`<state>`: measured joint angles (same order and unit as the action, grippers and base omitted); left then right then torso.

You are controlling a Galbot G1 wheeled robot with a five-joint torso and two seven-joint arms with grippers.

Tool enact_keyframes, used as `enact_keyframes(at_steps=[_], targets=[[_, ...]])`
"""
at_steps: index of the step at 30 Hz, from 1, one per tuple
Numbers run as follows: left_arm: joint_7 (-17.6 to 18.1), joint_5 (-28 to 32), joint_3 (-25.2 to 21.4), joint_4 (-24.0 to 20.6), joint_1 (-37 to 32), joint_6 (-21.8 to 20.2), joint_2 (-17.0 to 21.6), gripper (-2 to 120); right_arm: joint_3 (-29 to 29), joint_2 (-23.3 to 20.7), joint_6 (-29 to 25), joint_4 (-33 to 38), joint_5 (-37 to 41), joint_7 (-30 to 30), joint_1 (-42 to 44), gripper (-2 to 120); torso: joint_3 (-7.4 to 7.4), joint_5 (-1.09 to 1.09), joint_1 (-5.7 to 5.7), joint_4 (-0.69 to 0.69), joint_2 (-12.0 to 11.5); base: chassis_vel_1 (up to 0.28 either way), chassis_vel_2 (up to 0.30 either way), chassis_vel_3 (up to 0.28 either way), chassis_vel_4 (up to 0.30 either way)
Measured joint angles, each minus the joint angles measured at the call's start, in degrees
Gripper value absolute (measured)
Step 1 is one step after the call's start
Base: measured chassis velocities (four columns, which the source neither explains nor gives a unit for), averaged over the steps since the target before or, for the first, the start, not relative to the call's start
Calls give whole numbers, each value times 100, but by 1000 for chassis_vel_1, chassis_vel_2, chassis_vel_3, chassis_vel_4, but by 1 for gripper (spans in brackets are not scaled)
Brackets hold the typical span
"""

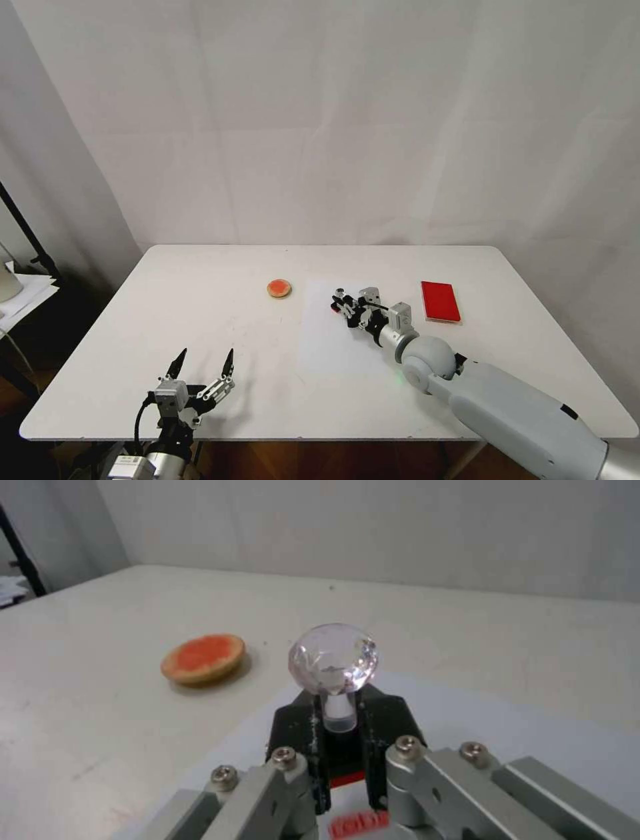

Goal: Pick up the stamp from the ink pad and place it onto another ink pad.

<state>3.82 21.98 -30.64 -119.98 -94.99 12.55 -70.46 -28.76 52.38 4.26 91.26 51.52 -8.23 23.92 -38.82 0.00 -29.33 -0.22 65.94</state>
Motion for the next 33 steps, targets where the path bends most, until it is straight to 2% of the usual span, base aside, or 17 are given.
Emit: enact_keyframes(at_steps=[8, 10, 11, 14, 15, 19, 24, 33], targets=[[0, 0, 0, 0, 0, 0, 0, 100, -534, 183, 42, 143, 158, -2, -741, 9, 0, -2, 0, 0, 0, 0, 0, 0, 0], [0, 0, 0, 0, -1, 0, 0, 100, -863, 458, 44, -103, 182, 26, -1178, 9, 0, -2, 0, 2, 0, 0, 0, 0, 0], [0, 0, 0, 0, -1, 0, 0, 100, -863, 458, 44, -103, 182, 26, -1178, 9, 0, -2, 0, 2, 0, 0, 0, 0, 0], [-1, 0, 0, 0, 1, 0, 0, 100, -1052, 1000, 44, -648, 206, 44, -1510, 9, 0, -1, -1, 2, 0, 0, 0, 0, 0], [-1, 0, 0, 0, 1, 0, 0, 100, -1052, 1000, 44, -648, 206, 44, -1510, 9, 0, -1, -1, 2, 0, 0, 0, 0, 0], [0, 0, 0, 0, 0, 0, 0, 100, -1124, 1651, 41, -1364, 215, 75, -1617, 9, 0, -2, 0, 3, 0, 0, 0, 0, 0], [0, 0, 0, 0, -1, 0, 0, 100, -1116, 1901, 78, -1661, 159, -16, -1522, 9, 0, -3, -1, 1, 0, 0, 0, 0, 0], [0, 0, 0, 0, 0, 0, 0, 100, -1080, 2092, 102, -1958, 95, -87, -1435, 9, 1, 0, 0, 1, 0, 0, 0, 0, 0]])
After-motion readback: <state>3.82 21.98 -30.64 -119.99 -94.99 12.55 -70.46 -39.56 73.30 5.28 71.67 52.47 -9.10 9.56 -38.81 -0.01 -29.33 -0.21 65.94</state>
